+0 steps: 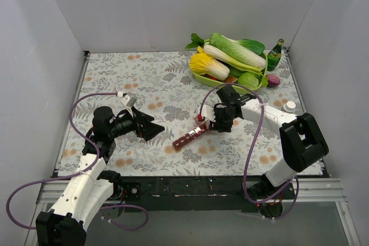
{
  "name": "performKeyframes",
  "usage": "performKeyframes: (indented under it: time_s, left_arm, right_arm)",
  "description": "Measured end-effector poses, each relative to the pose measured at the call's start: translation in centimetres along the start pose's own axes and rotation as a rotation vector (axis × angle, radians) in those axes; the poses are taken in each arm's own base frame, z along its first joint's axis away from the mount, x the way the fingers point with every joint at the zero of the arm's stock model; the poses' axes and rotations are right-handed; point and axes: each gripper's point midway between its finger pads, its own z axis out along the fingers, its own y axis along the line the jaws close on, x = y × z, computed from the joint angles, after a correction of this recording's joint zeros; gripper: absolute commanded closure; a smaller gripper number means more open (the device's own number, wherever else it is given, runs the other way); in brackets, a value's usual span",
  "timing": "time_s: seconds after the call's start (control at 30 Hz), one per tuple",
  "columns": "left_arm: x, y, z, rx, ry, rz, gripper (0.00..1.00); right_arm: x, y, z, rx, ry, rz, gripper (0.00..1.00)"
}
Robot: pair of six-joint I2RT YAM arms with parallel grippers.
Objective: Sort the pills into containers
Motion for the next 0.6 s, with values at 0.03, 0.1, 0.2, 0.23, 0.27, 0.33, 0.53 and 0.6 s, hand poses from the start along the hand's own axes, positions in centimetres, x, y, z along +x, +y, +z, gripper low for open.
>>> performKeyframes:
  time_s: [0.03, 0.1, 0.2, 0.23, 0.27, 0.33, 0.53, 0.6]
  left_arm:
    - [0.0, -0.01, 0.0, 0.0, 0.0, 0.0, 0.02]
    - [0.0, -0.01, 0.0, 0.0, 0.0, 0.0, 0.02]
    - [0.0, -0.01, 0.0, 0.0, 0.0, 0.0, 0.02]
    - [0.0, -0.01, 0.0, 0.0, 0.0, 0.0, 0.02]
    - [0.0, -0.01, 0.0, 0.0, 0.0, 0.0, 0.02]
    - [0.0, -0.01, 0.0, 0.001, 0.0, 0.0, 0.02]
    - [0.03, -0.03, 0.01, 0.002, 0.002, -0.001, 0.02]
    - [0.03, -0.03, 0.01, 0.002, 0.002, -0.001, 0.02]
  right_arm:
    - [0.02, 0.07, 0.05, -0.003, 0.005, -0.005, 0.99]
    - [0.19, 0.13, 0.13, -0.009, 0.017, -0.01, 0.99]
    - [0.39, 0.3, 0.19, -0.016, 0.031, -0.016, 0.99]
    - [0.45, 0.35, 0.23, -0.018, 0.035, -0.018, 0.99]
    - [0.47, 0.35, 0.25, -0.018, 0.037, -0.019, 0.99]
    - [0.49, 0.33, 0.34, -0.021, 0.045, -0.021, 0.99]
    - [0.37, 0.17, 0.37, -0.02, 0.055, -0.027, 0.99]
    - [0.34, 0.06, 0.42, -0.02, 0.058, -0.028, 0.99]
